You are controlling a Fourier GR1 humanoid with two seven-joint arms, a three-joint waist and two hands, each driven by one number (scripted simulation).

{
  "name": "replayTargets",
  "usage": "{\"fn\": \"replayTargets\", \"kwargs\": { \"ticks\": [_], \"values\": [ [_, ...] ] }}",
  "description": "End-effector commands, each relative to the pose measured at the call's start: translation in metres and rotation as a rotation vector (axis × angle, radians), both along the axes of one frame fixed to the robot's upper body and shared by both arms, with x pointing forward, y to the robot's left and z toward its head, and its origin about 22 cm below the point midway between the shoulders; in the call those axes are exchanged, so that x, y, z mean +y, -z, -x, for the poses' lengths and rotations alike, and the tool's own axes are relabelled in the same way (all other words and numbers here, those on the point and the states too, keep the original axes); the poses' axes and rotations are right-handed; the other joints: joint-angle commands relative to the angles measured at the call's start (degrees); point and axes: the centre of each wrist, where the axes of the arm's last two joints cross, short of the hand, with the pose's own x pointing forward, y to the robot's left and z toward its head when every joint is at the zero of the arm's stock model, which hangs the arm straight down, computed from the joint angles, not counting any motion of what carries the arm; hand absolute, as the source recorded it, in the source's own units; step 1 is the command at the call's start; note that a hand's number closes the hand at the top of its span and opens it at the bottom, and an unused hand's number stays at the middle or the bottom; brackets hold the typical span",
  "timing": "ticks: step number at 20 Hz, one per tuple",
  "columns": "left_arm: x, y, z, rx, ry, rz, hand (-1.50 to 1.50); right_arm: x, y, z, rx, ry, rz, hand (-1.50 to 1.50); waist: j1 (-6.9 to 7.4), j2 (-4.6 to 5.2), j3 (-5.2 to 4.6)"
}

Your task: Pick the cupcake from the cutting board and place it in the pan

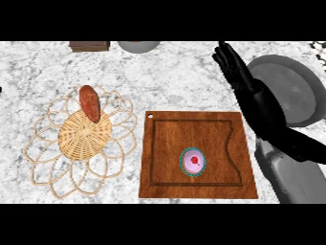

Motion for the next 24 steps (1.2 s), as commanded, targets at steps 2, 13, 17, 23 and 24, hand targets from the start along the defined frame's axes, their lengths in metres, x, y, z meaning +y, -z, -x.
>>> {"fn": "replayTargets", "kwargs": {
  "ticks": [2,13,17,23,24],
  "values": [
    [-0.026,0.019,0.001,0.088,0.126,-0.043,0.0,-0.03,0.038,-0.008,0.262,0.154,0.066,-1.5,1.66,-2.0,0.37],
    [-0.079,0.049,-0.006,0.26,0.398,-0.077,0.0,-0.053,0.131,0.037,0.553,0.719,0.514,-1.5,-0.02,-2.22,0.32],
    [-0.077,0.038,-0.003,0.236,0.413,-0.105,0.0,-0.048,0.107,0.064,0.644,0.615,0.6,-1.5,1.48,-2.47,0.32],
    [-0.087,0.036,-0.022,0.245,0.42,-0.083,0.0,-0.022,0.043,0.03,0.671,0.576,1.003,-1.5,1.56,-2.38,0.16],
    [-0.077,0.041,-0.011,0.262,0.436,-0.106,0.0,-0.022,0.041,0.019,0.713,0.577,1.04,-1.5,2.58,-2.34,0.2]
  ]
}}
